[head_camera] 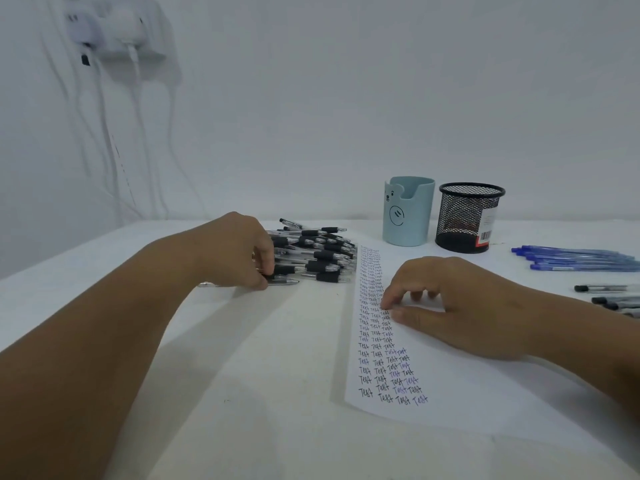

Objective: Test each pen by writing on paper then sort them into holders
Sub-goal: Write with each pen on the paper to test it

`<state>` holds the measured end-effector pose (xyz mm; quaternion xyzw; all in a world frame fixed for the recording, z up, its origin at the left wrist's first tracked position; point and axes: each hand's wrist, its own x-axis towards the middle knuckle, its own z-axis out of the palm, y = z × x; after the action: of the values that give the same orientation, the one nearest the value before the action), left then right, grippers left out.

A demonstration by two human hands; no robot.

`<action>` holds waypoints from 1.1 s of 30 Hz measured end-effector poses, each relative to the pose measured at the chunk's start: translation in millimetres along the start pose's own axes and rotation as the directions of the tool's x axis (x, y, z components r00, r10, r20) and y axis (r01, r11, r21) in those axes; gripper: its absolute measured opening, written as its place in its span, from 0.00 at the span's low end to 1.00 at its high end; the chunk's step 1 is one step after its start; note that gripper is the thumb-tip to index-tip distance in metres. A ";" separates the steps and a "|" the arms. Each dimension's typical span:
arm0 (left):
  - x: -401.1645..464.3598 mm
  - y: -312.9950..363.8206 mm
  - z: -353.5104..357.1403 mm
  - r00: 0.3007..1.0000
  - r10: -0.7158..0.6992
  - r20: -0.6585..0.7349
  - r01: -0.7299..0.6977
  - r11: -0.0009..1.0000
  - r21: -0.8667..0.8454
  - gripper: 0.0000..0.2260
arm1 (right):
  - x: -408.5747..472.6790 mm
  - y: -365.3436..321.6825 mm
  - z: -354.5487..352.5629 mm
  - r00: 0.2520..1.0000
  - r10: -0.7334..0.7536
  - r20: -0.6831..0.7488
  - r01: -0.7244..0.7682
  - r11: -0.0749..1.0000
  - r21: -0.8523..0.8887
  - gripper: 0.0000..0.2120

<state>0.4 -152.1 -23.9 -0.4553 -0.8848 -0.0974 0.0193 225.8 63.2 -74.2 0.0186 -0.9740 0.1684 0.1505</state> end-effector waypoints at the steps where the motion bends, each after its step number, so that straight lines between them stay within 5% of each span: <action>1: -0.4 -1.0 0.1 1.000 0.011 0.001 -0.011 1.000 -0.018 0.06 | 0.0 -0.5 -0.2 1.000 0.002 0.000 -0.002 1.000 -0.001 0.05; 6: 3.9 -9.8 4.8 0.999 0.046 0.011 -0.045 0.995 -0.091 0.14 | -0.3 -1.2 -0.6 1.000 0.006 -0.003 -0.006 1.000 -0.001 0.04; 19: 6.1 -8.8 10.8 0.990 0.085 -0.110 -0.105 0.975 -0.195 0.12 | -0.3 -1.6 -0.9 1.000 0.008 0.001 -0.008 1.000 0.000 0.05; 23: 1.1 -4.2 3.1 0.966 0.079 -0.245 -0.177 0.896 -0.407 0.08 | -0.5 -1.3 -0.3 1.000 0.007 -0.002 -0.007 1.000 0.007 0.05; 28: -3.0 17.4 2.3 0.948 0.069 -0.312 -0.278 0.661 -0.698 0.08 | -0.4 0.6 -0.5 1.000 -0.004 -0.004 0.004 1.000 -0.010 0.05; 33: -2.3 39.4 18.5 0.968 0.105 -0.226 -0.235 0.686 -0.689 0.09 | -0.6 0.8 -3.9 1.000 0.008 -0.007 -0.008 1.000 0.008 0.06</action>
<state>34.6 -128.1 -36.3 -0.4979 -0.7274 -0.4664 -0.0740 227.4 65.3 -71.1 0.0147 -0.9728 0.1728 0.1534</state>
